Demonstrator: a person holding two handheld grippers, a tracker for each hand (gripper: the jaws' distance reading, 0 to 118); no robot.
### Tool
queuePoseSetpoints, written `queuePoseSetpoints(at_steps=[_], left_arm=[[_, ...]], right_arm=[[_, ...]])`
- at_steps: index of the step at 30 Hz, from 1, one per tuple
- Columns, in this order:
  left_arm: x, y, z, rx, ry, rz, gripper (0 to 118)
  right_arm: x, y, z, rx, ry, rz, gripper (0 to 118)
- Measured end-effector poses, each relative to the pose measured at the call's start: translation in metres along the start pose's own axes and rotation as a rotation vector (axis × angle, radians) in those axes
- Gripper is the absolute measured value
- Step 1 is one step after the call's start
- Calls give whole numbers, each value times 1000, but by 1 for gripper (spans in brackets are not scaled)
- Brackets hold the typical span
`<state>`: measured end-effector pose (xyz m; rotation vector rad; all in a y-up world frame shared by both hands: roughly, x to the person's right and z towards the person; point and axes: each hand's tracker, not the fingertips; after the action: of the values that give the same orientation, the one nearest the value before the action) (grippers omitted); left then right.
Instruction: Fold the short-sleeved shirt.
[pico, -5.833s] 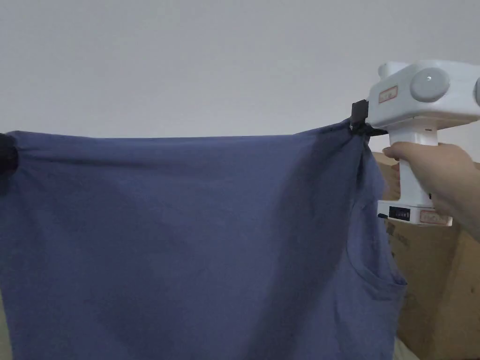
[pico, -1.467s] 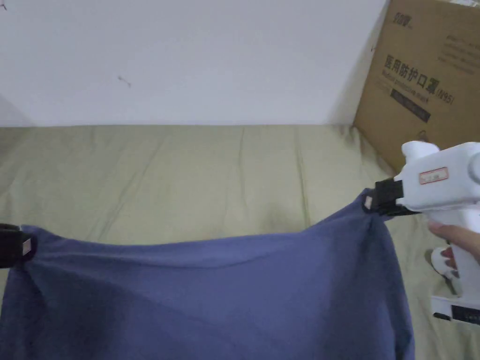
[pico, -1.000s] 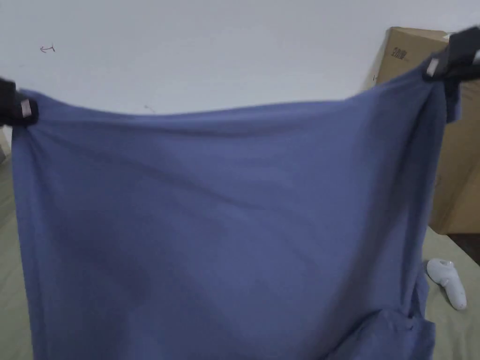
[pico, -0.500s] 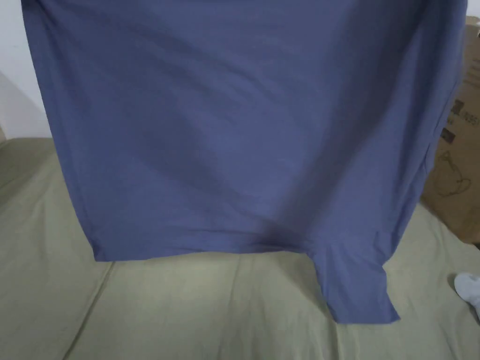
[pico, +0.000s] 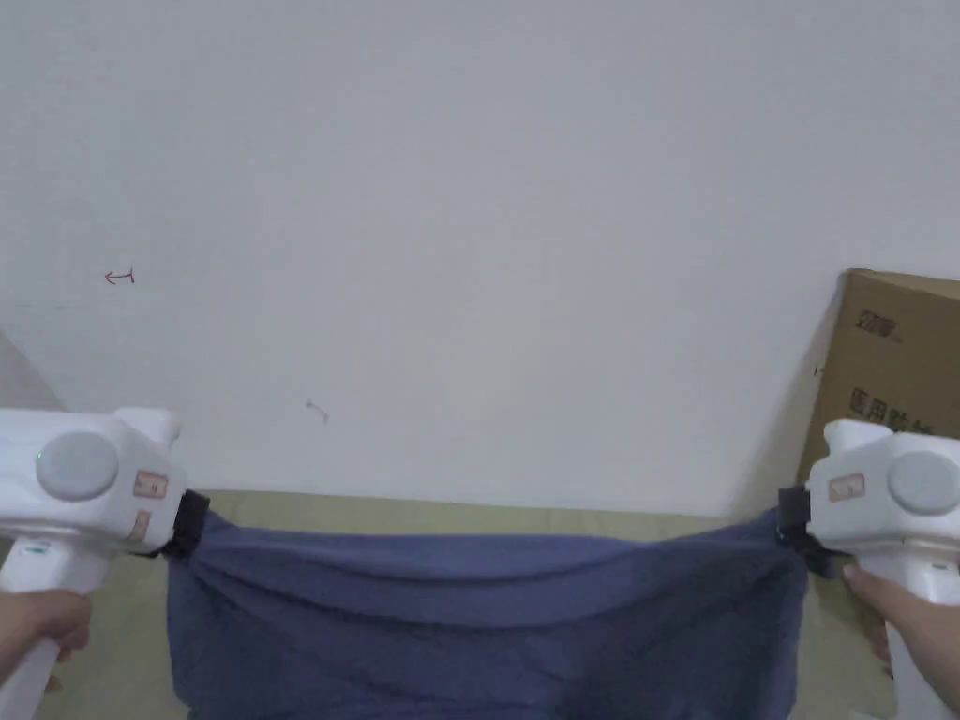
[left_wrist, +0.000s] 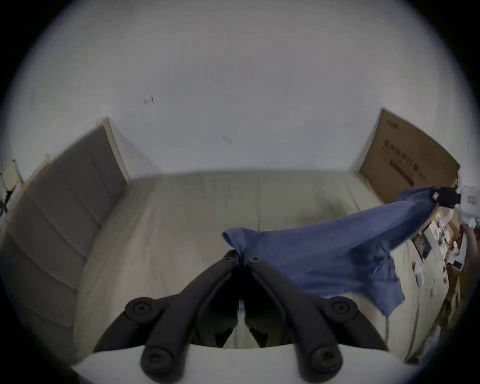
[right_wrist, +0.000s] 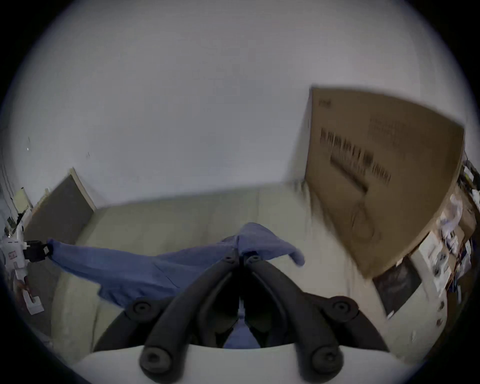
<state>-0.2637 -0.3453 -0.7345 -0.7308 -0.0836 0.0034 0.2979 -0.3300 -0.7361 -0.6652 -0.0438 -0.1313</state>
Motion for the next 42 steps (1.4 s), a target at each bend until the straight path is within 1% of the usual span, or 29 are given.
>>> queuePoseSetpoints(at_steps=[3,4,6,9,11,13,15,17,19,23,26,30,32,34,35,36,37,38,39,40,41,42], left_arm=[[1,-63,-14,-103,-42,40,1],[0,-86,-15,-131,-54,46,1],[-3,-129,-6,-171,-64,52,1],[-9,-195,21,-243,-97,90,1],[-13,-237,46,-306,-102,109,1],[-16,-269,74,-328,-108,80,1],[-16,-299,103,-360,-121,70,1],[-15,-327,131,-408,-129,56,1],[-14,-349,152,-465,-137,28,1],[-20,-386,186,-500,-141,16,1],[-22,-401,201,-526,-144,10,1],[-18,-413,210,-554,-119,-50,1],[-16,-415,209,-561,-120,-63,1],[-15,-417,205,-589,-122,-33,1],[-15,-416,205,-585,-119,-29,1],[-15,-416,206,-577,-119,-25,2],[-16,-416,209,-563,-136,-9,11],[-17,-417,211,-553,-152,5,35],[-19,-417,214,-557,-149,10,65],[-20,-418,216,-571,-157,29,97],[-20,-419,220,-589,-178,54,118],[-22,-417,227,-595,-212,82,112]], right_arm=[[15,-76,-15,-130,30,-28,0],[21,-103,-16,-171,21,-25,0],[39,-151,-16,-261,34,-7,0],[56,-223,23,-320,40,15,0],[70,-261,52,-403,78,28,0],[78,-295,87,-447,74,64,0],[85,-322,118,-510,102,93,0],[88,-352,152,-571,131,105,0],[92,-375,177,-618,134,101,0],[93,-409,214,-676,147,83,0],[91,-421,227,-710,145,62,0],[88,-429,234,-758,145,97,0],[87,-430,234,-762,137,89,0],[83,-430,234,-753,123,69,0],[82,-430,234,-752,124,64,4],[80,-429,235,-753,123,63,19],[79,-429,236,-756,119,59,49],[78,-429,238,-763,113,52,93],[75,-430,241,-767,102,45,108],[72,-428,248,-735,108,28,110],[69,-423,254,-690,126,10,110],[65,-419,260,-663,147,-4,110]])
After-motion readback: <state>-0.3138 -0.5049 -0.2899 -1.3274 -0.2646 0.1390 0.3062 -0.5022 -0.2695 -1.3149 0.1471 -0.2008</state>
